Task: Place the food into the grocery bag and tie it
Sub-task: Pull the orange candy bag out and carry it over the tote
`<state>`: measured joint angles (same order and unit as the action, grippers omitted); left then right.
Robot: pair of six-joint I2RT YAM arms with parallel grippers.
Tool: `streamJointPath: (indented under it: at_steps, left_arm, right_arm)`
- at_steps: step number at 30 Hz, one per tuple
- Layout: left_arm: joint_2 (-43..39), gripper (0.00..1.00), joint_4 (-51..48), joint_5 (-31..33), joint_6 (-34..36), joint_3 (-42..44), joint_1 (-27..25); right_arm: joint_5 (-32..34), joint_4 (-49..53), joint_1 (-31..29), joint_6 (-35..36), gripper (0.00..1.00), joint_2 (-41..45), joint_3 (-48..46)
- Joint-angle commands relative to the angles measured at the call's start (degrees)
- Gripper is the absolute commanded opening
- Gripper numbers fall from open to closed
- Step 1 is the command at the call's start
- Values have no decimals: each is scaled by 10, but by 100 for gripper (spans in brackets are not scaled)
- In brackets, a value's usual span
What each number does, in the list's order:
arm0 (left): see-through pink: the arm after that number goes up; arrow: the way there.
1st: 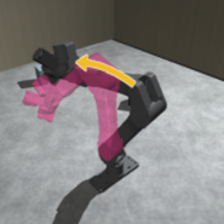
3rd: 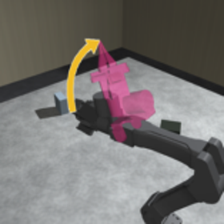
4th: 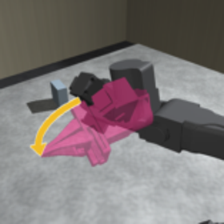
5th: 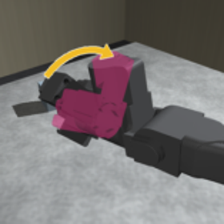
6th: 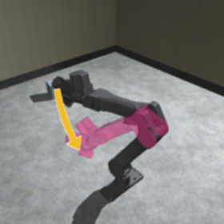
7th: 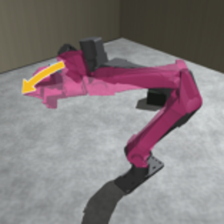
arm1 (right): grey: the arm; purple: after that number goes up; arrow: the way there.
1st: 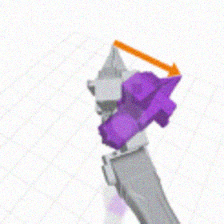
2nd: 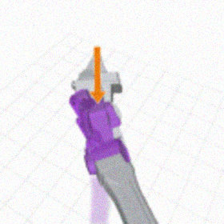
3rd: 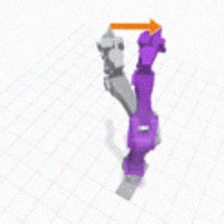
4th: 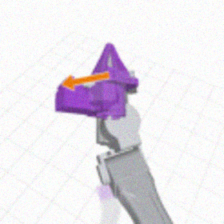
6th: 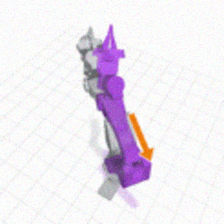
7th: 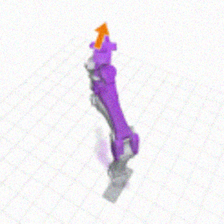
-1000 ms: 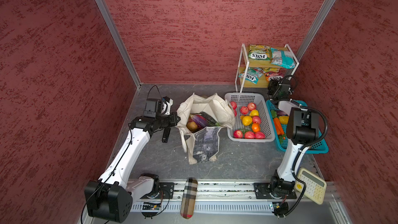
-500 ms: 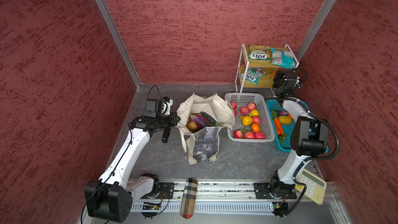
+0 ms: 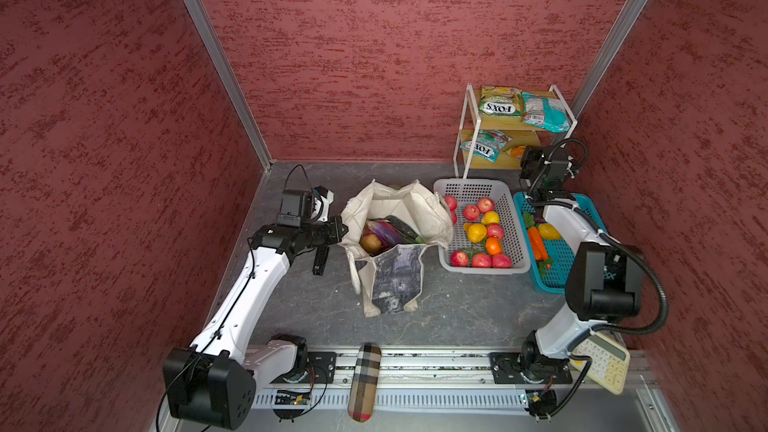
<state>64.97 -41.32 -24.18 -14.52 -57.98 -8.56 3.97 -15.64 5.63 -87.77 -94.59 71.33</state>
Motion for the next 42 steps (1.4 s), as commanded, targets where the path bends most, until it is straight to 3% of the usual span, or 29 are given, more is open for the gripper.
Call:
streamJointPath:
  at_steps: [1, 11, 21, 31, 42]
  left_arm:
    - [-7, 0, 5, -5, 9, -14, 5]
    - [-7, 0, 7, -8, 7, -14, 5]
    - [-11, 0, 12, -10, 5, -11, 3]
    - [-14, 0, 24, -30, 0, -8, -1]
    - [-20, 0, 22, -39, -11, -29, -6]
  right_arm:
    - [22, 0, -8, -5, 0, 64, -15]
    - [42, 78, -23, 18, 0, 229, -87]
    - [-31, 195, -58, 59, 0, 352, -103]
    - [-96, 263, -185, 158, 0, 389, -65]
    - [-87, 288, -374, 252, 0, 344, -1]
